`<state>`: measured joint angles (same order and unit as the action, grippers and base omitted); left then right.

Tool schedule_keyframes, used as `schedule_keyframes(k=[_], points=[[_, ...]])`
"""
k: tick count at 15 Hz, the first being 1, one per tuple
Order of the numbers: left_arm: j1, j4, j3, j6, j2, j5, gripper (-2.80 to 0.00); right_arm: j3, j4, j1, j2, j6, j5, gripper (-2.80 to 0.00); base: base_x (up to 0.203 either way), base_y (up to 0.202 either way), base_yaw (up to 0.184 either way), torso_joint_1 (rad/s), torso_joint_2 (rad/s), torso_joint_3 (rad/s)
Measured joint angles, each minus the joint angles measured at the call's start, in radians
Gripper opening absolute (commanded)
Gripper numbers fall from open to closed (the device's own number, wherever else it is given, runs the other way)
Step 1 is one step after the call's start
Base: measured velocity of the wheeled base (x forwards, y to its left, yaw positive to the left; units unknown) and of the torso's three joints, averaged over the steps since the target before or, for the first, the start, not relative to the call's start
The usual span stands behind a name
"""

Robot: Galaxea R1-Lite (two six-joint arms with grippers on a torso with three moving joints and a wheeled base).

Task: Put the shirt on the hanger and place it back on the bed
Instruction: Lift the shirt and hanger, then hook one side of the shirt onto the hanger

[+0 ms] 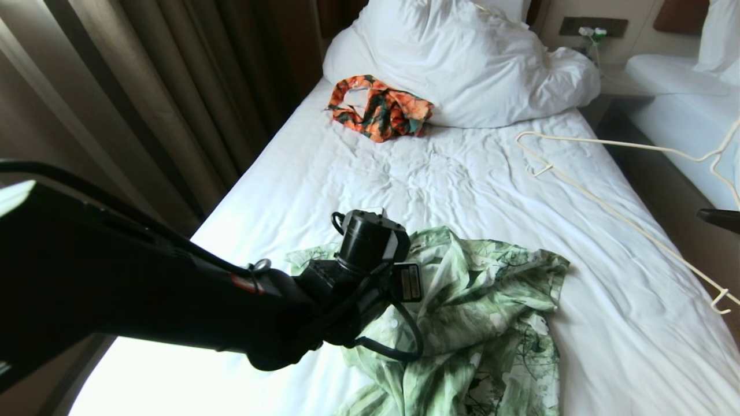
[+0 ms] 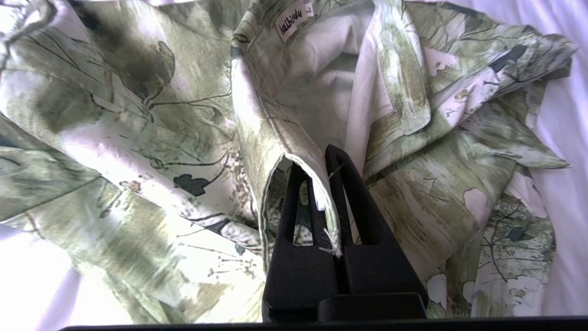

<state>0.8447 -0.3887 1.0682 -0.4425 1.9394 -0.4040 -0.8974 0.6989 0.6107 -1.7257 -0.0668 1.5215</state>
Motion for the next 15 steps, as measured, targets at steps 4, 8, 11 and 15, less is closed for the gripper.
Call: schedule_keyframes(k=[4,8,11,15], points=[[0.002,0.042,-0.019,0.027,-0.106,-0.003,-2.8,0.09,-0.001,-0.096,0.053,0.001,0.0,-2.8,0.0,0.0,0.0,0.0,0.0,0.0],[0.001,0.063,-0.014,0.051,-0.164,-0.005,-2.8,0.197,0.0,-0.16,0.102,0.0,0.0,-2.8,0.0,0.0,0.0,0.0,0.0,0.0],[0.001,0.065,0.01,0.056,-0.178,-0.006,-2.8,0.282,0.002,-0.206,0.128,0.0,0.0,-2.8,0.0,0.0,0.0,0.0,0.0,0.0],[0.0,0.065,0.045,0.088,-0.181,-0.006,-2.8,0.353,0.002,-0.299,0.109,-0.037,-0.071,-2.8,0.0,0.0,0.0,0.0,0.0,0.0]])
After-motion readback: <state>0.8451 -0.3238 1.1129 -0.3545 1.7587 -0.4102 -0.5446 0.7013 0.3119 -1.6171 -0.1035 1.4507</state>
